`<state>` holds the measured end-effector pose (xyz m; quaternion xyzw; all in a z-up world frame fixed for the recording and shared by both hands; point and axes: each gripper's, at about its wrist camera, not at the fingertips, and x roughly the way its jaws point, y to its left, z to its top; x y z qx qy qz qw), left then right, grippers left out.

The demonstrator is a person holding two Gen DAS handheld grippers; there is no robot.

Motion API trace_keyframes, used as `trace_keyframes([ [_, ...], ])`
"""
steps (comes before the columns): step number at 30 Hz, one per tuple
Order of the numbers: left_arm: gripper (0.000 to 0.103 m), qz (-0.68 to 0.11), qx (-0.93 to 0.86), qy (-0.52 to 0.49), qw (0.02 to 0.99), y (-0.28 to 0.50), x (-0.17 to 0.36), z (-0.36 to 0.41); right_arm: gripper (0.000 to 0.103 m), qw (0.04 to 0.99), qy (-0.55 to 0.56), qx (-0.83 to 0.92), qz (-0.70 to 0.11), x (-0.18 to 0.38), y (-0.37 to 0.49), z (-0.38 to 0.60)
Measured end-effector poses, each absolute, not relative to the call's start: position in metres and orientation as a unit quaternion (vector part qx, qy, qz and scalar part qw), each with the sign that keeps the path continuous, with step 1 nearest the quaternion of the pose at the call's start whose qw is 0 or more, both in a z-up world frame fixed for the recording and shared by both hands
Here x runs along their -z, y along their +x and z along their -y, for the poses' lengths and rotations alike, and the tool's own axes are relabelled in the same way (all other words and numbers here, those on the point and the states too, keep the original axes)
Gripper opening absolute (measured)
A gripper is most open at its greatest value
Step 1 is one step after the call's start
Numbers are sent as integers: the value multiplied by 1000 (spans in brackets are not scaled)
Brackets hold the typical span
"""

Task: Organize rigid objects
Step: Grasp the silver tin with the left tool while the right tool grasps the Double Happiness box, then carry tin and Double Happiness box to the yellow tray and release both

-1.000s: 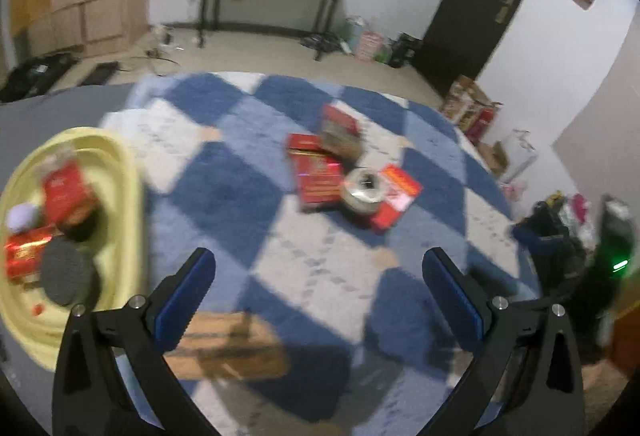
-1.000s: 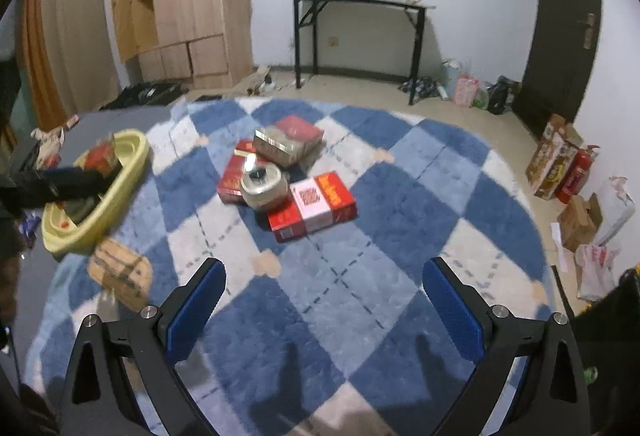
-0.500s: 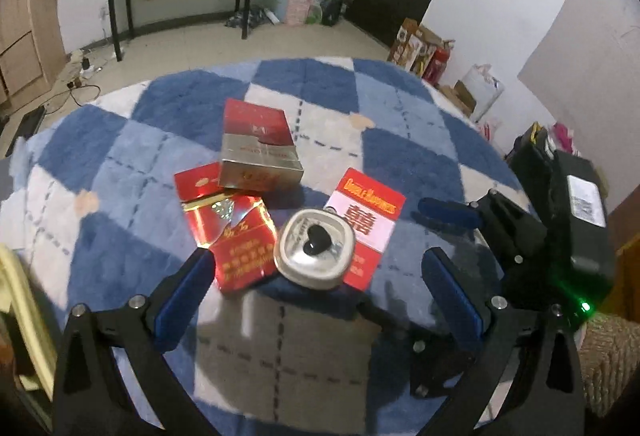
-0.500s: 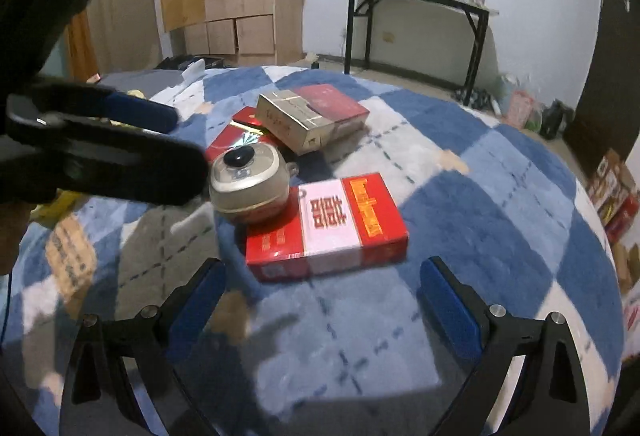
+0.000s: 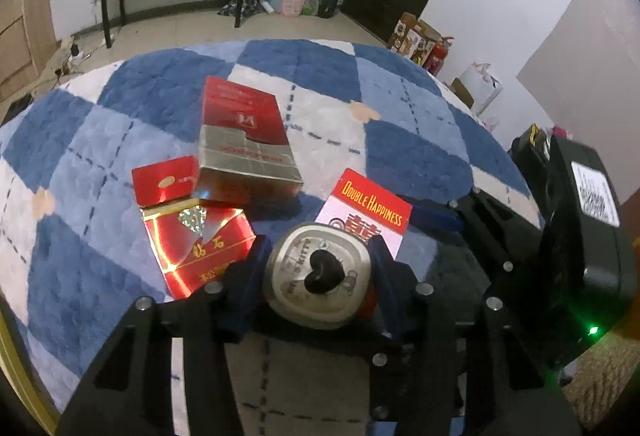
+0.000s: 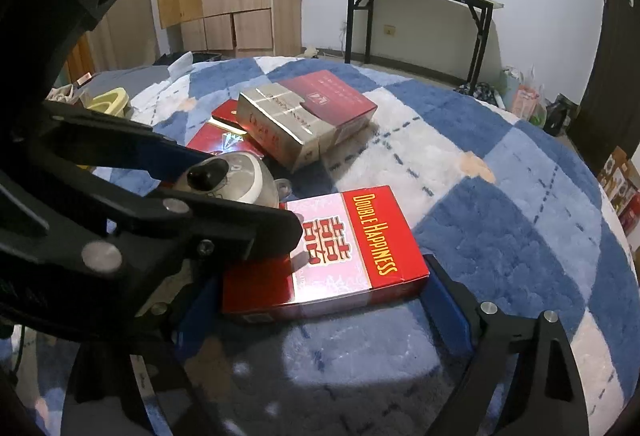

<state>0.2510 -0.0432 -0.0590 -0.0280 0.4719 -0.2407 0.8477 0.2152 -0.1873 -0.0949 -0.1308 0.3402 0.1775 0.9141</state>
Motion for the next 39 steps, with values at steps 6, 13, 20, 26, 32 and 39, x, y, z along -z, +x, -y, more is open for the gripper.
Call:
trace_keyframes([
  [6,51,-464,206,-24,861,224,31,20,92,924,-106,-157,-331,84,192,198],
  [13,51,-428,144,-33,892,169,-30,-29,92,943,-72,-117,-303,35,135,208],
  [20,51,-402,104,-55,908,114,-75,-74,92,956,-54,-83,-276,-33,77,200],
  [26,51,-383,77,-67,918,79,-97,-106,92,957,-72,-62,-273,-68,32,180],
  [32,51,-372,62,-79,923,65,-103,-126,92,954,-101,-81,-269,-80,11,144],
  [39,51,-379,22,-118,918,72,-74,-179,92,945,-107,-130,-282,-70,26,100],
])
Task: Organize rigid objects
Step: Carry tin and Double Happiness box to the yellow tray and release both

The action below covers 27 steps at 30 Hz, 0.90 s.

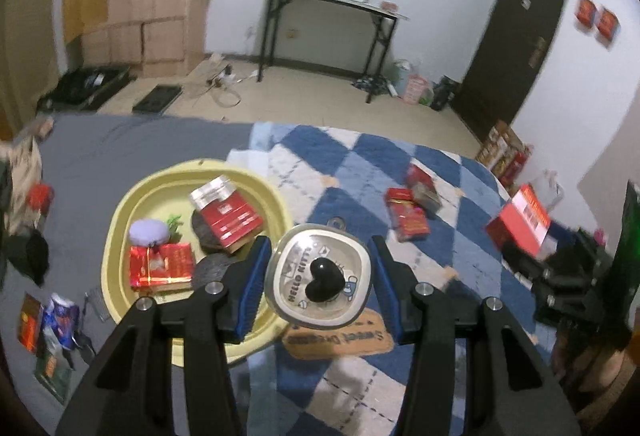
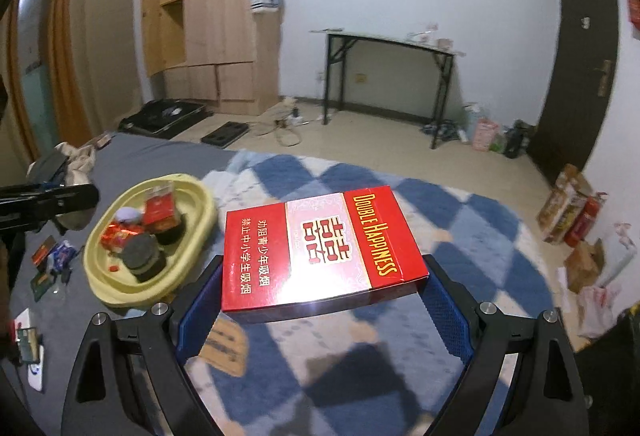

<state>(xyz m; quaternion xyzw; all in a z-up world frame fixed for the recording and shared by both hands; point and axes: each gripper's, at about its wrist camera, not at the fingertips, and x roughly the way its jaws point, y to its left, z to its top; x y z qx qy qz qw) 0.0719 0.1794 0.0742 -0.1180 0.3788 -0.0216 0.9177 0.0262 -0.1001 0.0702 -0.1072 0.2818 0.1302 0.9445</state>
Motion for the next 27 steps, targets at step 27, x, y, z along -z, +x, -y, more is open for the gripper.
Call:
trace_keyframes([
  [27,51,-452,-118,-212,858,163,72,-344,92,863,-172,-314,-357,60,136,-94],
])
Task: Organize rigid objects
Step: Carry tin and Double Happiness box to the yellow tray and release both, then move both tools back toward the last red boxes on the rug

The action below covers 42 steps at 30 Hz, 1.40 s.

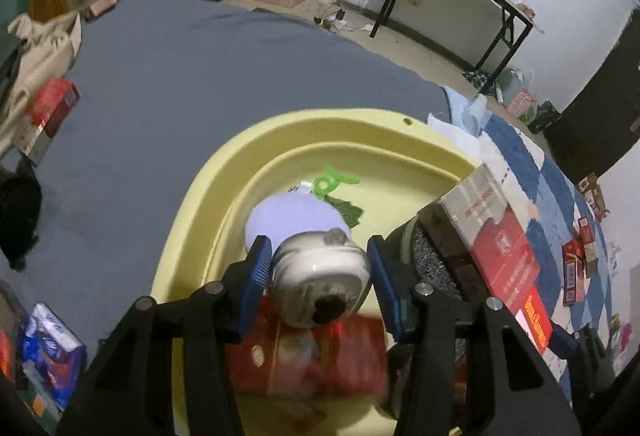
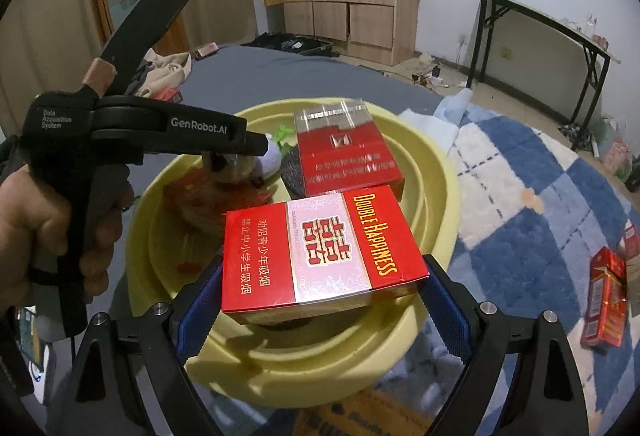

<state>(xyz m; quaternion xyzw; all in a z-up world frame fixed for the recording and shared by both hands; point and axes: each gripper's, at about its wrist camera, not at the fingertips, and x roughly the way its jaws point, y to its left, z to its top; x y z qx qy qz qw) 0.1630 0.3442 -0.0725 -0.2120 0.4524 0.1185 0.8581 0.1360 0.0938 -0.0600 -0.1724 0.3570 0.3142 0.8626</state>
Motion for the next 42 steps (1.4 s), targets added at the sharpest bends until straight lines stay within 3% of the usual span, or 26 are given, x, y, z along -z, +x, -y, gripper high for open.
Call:
trace_keyframes([
  [6,54,-445,-116,-225,859,158,73,-348,93,862,-165,-323,-353,69,142,-104],
  [7,58,-445,-117,-227,858,158,70,-347,94,862,-165,-323,-355,71,144,-106],
  [9,83,-433,-121,-238,861,154,62,-346,95,859,-163,-323,-361,71,147,-107],
  [12,99,-413,-119,-254,867,147,46,-343,102,853,-160,-333,-368,68,147,-109],
  [14,103,-403,-113,-249,873,142,32,-335,103,852,-158,-339,-368,64,143,-107],
  [28,103,-378,-30,-171,909,94,-49,-206,103,898,-95,-258,-345,-6,54,41],
  [35,103,-380,2,-169,909,68,-57,-149,103,916,-30,-144,-374,-17,6,176],
  [42,103,-387,20,-130,913,42,-47,-106,103,938,-4,-81,-337,-36,-36,229],
])
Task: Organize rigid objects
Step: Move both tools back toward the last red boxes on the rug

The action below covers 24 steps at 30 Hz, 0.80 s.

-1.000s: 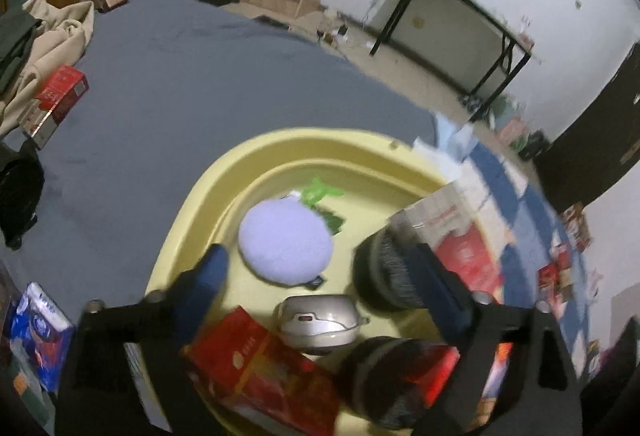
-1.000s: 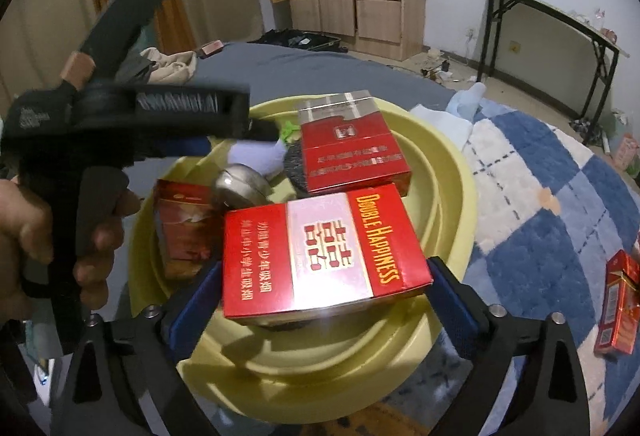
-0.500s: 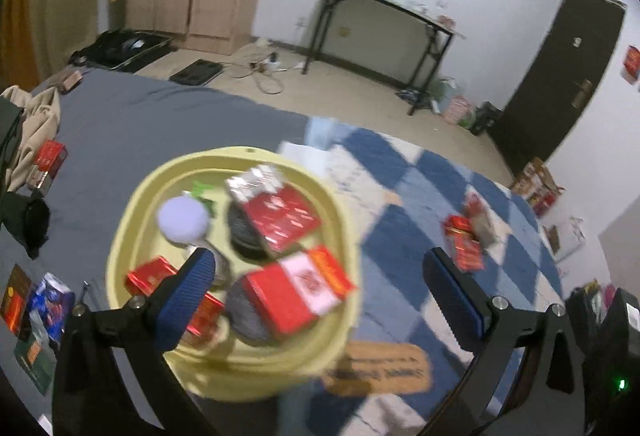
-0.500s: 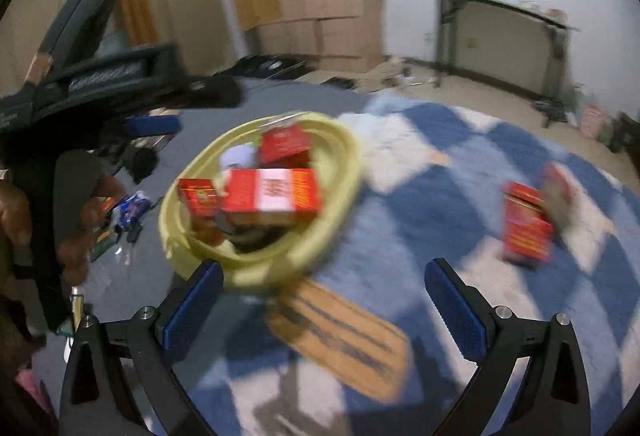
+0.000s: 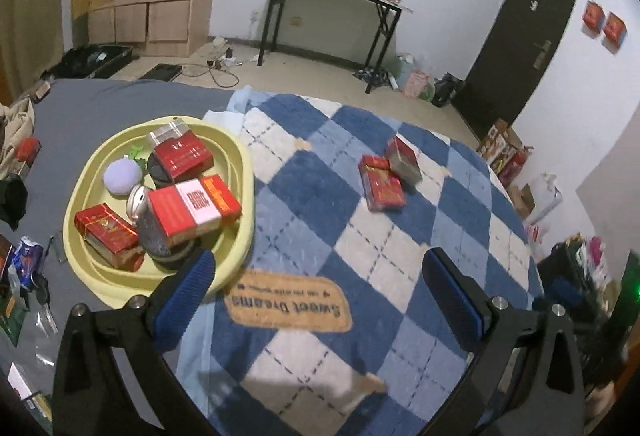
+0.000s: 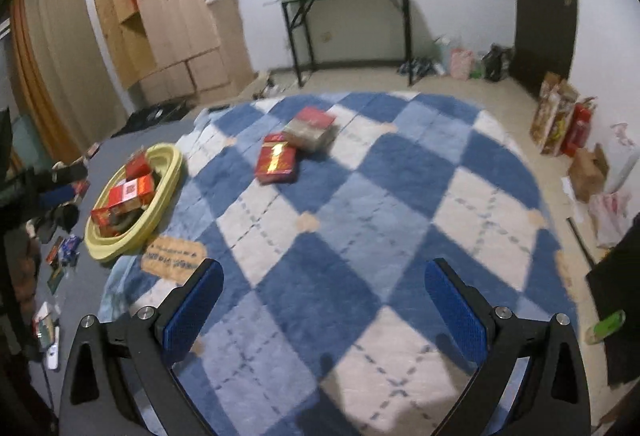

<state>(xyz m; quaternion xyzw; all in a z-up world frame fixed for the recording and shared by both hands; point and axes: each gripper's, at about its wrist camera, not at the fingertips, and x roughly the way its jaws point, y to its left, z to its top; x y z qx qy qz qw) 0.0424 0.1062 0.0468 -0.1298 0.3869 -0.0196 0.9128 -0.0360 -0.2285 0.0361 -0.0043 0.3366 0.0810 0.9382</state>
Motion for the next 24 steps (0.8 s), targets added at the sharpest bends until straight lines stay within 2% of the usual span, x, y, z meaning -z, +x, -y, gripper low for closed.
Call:
trace_keyframes([
  [6,103,-393,14,-130,910,34,-39,-98,103,941,26,-90,-324,-32,-41,224],
  [15,103,-402,15,-125,907,52,-21,-93,103,931,75,-107,-340,-15,-1,232],
  [24,103,-413,78,-67,905,134,8,-34,103,887,164,-147,-406,-27,139,241],
])
